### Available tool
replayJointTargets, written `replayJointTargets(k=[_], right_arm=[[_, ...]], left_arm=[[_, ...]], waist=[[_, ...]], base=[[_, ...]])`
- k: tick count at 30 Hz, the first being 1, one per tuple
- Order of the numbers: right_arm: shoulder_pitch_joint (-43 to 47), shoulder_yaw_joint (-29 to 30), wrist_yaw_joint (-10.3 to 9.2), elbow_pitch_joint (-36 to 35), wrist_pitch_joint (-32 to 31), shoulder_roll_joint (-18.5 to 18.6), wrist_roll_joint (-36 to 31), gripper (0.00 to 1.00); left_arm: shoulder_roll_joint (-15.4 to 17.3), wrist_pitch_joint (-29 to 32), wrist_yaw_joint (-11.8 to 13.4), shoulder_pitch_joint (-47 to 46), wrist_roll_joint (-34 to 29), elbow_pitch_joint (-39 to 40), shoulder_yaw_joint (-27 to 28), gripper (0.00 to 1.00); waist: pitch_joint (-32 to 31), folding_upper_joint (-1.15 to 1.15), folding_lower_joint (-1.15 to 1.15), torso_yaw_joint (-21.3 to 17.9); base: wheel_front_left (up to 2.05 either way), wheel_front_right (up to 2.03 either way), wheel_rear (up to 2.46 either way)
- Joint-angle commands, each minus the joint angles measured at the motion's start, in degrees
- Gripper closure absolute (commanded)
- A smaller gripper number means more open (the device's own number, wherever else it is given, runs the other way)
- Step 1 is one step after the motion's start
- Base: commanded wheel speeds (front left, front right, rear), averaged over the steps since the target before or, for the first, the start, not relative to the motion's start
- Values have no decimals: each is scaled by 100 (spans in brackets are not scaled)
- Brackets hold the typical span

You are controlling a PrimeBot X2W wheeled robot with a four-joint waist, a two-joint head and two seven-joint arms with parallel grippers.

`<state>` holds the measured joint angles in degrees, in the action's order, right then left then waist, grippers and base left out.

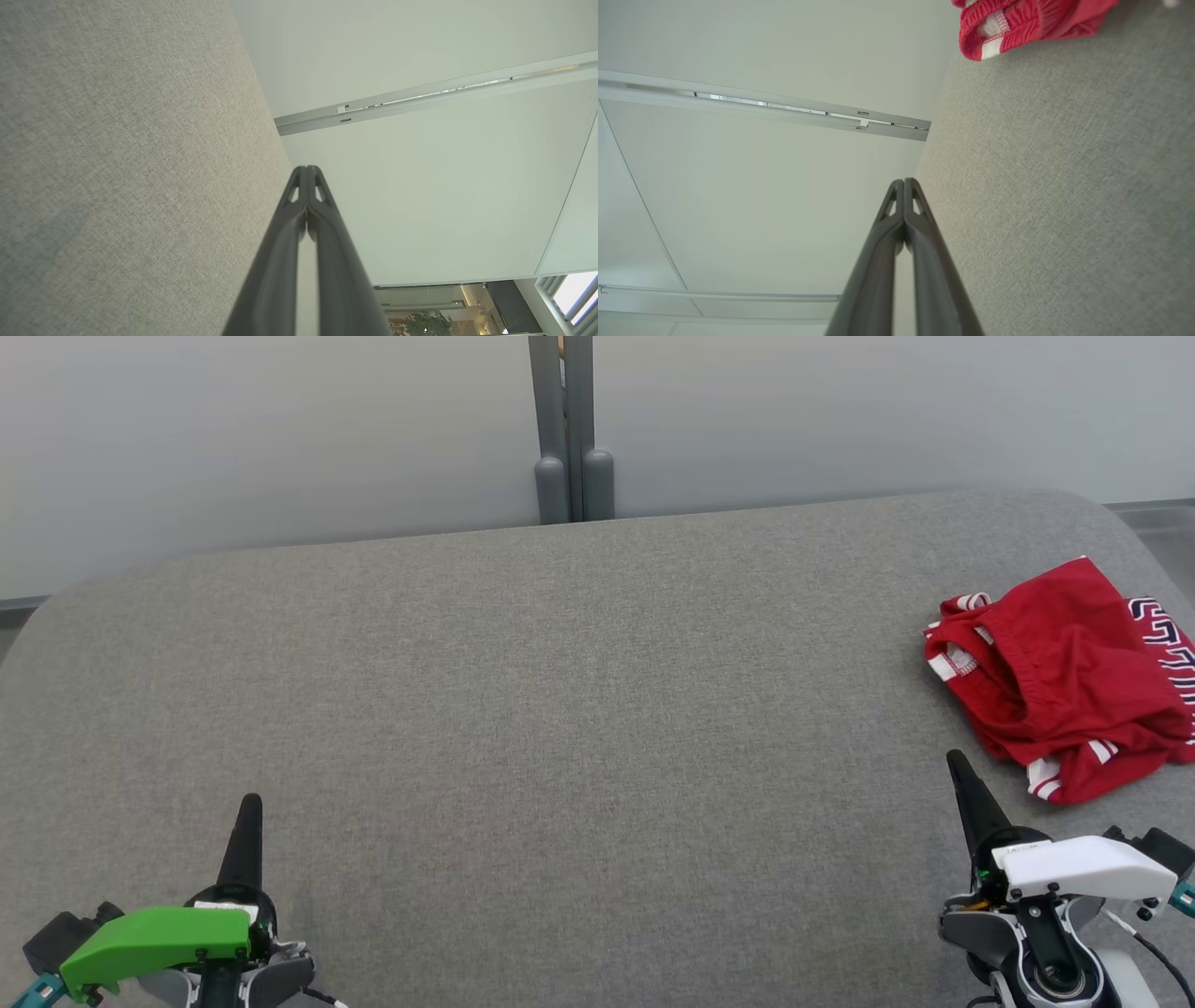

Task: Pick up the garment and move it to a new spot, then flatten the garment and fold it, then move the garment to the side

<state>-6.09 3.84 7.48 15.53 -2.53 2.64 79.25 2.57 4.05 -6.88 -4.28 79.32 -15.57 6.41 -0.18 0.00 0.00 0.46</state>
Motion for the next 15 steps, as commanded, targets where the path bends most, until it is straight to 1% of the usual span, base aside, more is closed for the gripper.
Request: replayJointTargets(k=[1,15], right_arm=[[41,27,3,-63,-35,31,118,100],[72,119,2,-170,-196,34,798,100]], left_arm=[[43,33,-37,-130,132,48,27,100],[46,204,-60,-170,788,140,66,100]], waist=[[1,0,0,-1],[19,0,0,-25]], base=[[0,0,0],[0,0,0]])
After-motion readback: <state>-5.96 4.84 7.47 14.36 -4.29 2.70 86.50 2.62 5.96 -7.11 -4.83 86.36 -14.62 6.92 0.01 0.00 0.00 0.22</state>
